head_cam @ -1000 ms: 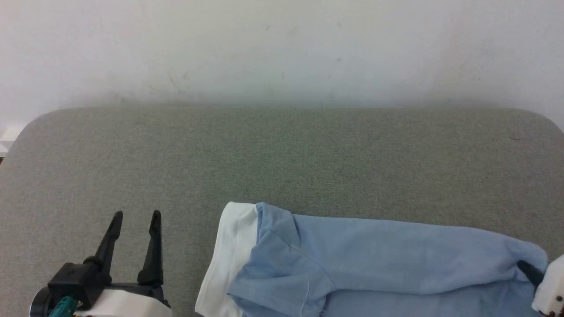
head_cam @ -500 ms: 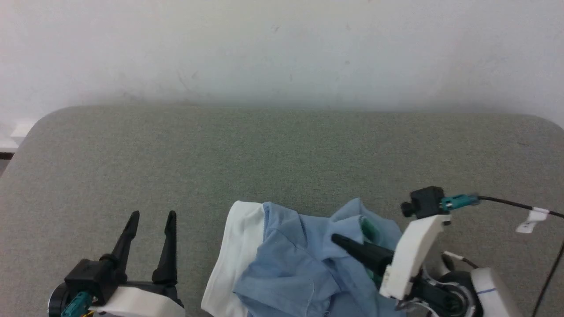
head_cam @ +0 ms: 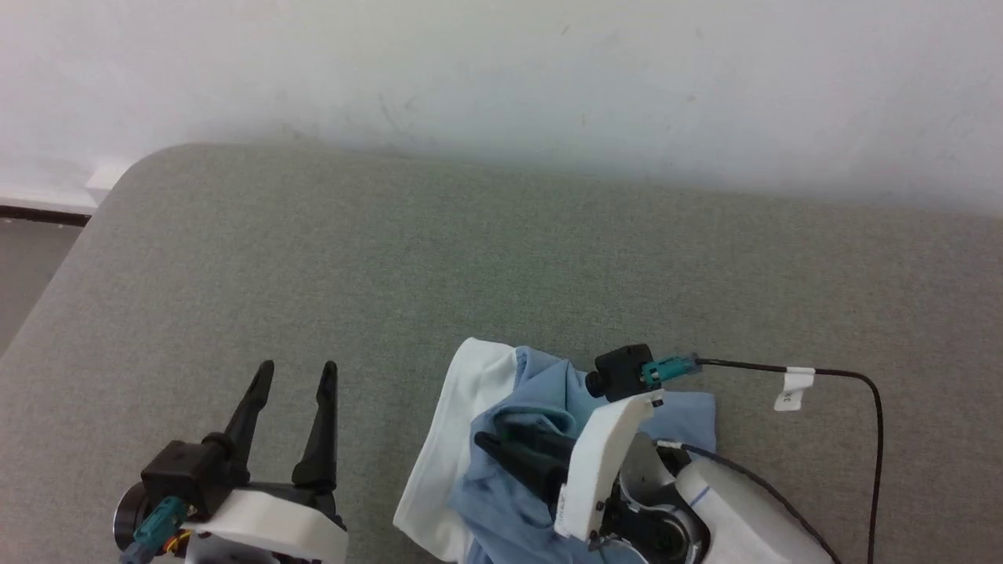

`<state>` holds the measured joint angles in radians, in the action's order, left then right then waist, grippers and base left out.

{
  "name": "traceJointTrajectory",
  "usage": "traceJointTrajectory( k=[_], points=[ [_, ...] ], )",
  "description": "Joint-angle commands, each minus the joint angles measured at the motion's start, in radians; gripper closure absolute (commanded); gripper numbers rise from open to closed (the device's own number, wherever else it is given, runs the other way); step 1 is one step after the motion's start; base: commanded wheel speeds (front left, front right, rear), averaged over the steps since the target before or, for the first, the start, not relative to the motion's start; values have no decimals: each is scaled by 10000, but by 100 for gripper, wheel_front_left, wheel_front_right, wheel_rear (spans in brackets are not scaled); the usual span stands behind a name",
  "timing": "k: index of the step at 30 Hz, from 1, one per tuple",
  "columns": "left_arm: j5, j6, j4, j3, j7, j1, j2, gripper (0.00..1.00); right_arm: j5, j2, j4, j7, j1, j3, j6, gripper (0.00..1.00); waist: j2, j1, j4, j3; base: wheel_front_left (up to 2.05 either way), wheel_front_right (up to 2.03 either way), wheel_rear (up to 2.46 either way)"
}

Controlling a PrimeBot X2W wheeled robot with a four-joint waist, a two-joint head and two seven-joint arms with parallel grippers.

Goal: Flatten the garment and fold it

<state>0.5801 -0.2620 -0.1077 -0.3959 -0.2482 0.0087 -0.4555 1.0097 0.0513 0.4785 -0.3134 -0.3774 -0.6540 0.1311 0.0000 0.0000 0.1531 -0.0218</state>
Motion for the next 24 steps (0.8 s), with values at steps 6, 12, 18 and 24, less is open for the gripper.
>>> traceJointTrajectory(
  k=[6,12,18,24],
  points=[
    [37,74,160,159,-94,-135,180,0,-1375,70,545,1328,-1376,-1534,-4,0,0,0,-146,-197,0,0,0],
    [-30,42,217,284,-111,-68,245,0,-3278,981,-215,2335,-2018,-2180,-4,0,0,0,-531,-89,0,0,0],
    [-128,-69,244,459,-123,116,309,0,-5652,1729,-1048,3469,-1079,-166,-4,0,0,0,-957,103,0,0,0],
    [-288,-133,265,726,-131,328,338,0,-7522,1748,-2749,3774,1341,3192,-4,0,0,0,-1281,168,0,0,0]
  ],
)
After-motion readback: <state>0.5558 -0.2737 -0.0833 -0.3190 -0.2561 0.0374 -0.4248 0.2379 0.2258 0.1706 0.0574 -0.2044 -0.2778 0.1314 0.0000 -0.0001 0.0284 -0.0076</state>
